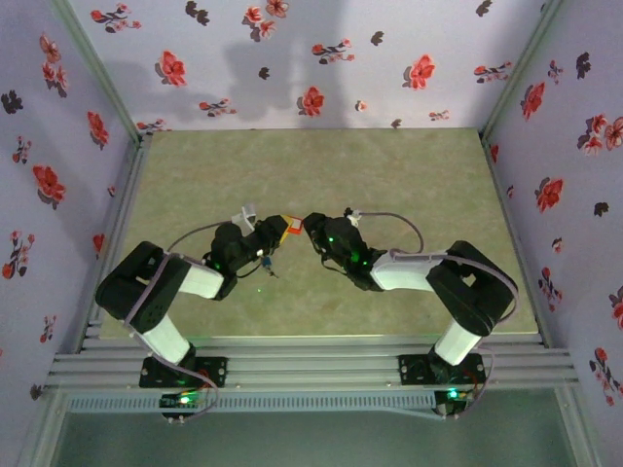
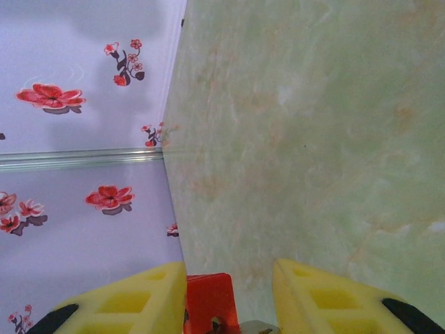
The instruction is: Lock with the key
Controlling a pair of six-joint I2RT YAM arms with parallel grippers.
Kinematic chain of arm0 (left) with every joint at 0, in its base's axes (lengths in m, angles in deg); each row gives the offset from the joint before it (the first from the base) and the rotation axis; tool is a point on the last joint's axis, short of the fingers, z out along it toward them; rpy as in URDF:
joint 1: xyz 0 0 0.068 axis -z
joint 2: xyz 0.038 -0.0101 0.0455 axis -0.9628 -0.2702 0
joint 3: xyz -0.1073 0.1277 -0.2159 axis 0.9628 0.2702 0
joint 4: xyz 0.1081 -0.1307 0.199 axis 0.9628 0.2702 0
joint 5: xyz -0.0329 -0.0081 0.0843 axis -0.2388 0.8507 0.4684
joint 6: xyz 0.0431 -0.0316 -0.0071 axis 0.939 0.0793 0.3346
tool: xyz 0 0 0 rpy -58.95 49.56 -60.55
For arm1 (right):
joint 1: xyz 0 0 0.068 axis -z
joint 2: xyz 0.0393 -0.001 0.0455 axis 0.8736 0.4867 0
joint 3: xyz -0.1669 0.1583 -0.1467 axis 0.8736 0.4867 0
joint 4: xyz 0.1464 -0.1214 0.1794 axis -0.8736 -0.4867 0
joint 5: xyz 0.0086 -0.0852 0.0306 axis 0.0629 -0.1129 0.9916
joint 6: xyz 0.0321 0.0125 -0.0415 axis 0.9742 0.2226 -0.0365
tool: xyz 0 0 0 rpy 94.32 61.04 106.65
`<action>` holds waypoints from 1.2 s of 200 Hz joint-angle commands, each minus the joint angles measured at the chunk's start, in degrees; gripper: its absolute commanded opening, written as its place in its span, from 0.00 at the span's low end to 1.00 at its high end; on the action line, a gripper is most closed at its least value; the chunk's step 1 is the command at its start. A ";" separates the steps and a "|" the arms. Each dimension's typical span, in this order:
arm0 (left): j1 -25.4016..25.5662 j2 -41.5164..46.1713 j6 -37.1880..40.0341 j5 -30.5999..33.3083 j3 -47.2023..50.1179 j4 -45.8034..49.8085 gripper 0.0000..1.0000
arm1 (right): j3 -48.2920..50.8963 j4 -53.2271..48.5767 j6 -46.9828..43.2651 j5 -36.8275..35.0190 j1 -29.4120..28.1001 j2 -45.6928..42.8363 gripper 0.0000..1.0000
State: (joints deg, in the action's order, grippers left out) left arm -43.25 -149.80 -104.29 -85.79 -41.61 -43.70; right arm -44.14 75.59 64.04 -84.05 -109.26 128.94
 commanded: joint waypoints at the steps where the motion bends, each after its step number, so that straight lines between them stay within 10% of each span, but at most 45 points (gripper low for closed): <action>1: -0.46 -0.51 -0.24 -0.94 0.10 -3.27 0.00 | -1.66 2.00 0.69 0.24 -0.57 0.69 0.35; 240: -0.75 -1.28 -0.71 -1.21 0.01 -3.62 0.00 | -1.53 4.74 -0.64 0.76 -0.57 1.48 0.17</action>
State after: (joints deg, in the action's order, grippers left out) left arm -43.65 -150.33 -104.79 -85.94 -41.61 -45.04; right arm -44.14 77.27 63.97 -83.81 -109.30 129.88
